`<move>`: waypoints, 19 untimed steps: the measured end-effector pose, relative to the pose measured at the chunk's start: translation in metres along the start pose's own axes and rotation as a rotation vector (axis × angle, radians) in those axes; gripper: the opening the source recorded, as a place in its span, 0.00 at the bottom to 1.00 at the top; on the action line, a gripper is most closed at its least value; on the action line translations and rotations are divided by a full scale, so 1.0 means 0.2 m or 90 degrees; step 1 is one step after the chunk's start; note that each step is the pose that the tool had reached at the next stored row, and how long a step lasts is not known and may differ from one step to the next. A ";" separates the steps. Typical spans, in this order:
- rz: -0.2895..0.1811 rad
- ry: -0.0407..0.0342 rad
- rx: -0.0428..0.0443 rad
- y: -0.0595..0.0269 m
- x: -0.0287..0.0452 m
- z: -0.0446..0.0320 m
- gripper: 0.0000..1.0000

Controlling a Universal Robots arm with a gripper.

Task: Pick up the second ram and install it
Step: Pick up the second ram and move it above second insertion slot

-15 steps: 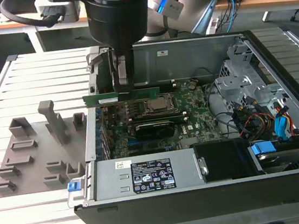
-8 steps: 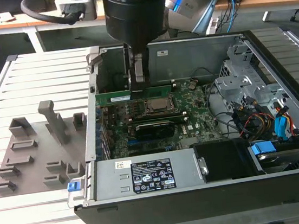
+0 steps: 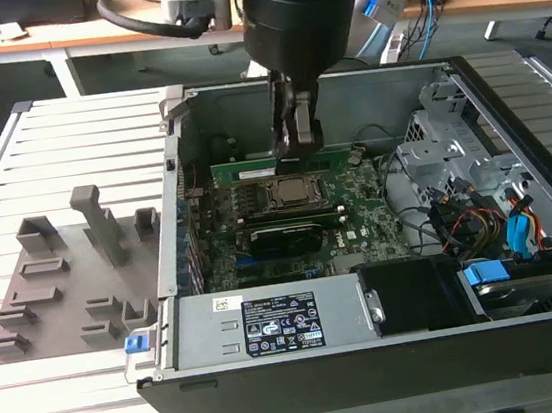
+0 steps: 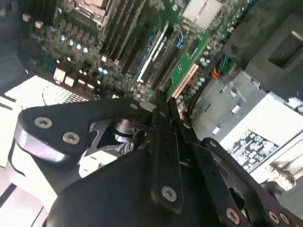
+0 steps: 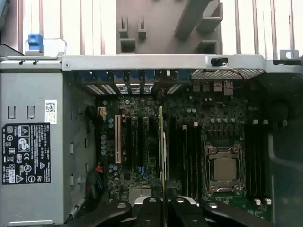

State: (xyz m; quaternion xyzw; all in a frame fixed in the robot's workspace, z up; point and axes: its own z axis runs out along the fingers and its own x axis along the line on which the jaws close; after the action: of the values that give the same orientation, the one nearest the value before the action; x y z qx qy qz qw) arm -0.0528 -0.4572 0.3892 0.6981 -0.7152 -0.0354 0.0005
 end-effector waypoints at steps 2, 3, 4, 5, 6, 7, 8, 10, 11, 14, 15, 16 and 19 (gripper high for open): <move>0.000 -0.0002 -0.0014 -0.054 -0.140 0.030 0.14; 0.000 -0.0001 -0.0030 -0.077 -0.166 0.049 0.14; 0.000 -0.0001 -0.0048 -0.104 -0.181 0.066 0.14; 0.000 0.0001 -0.0072 -0.137 -0.193 0.083 0.14; 0.000 0.0000 -0.0095 -0.171 -0.205 0.101 0.14; 0.001 0.0000 -0.0110 -0.194 -0.212 0.119 0.14; 0.001 0.0002 -0.0118 -0.206 -0.215 0.136 0.14; 0.001 0.0001 -0.0126 -0.220 -0.217 0.168 0.14; 0.001 0.0002 -0.0130 -0.225 -0.217 0.187 0.14; 0.001 0.0002 -0.0132 -0.231 -0.217 0.221 0.14; 0.001 0.0003 -0.0132 -0.231 -0.217 0.222 0.14; 0.001 0.0002 -0.0132 -0.231 -0.217 0.222 0.14; 0.001 0.0002 -0.0131 -0.231 -0.217 0.223 0.14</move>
State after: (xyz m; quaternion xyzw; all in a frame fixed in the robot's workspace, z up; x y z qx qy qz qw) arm -0.0078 -0.4126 0.3446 0.6976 -0.7151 -0.0427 0.0078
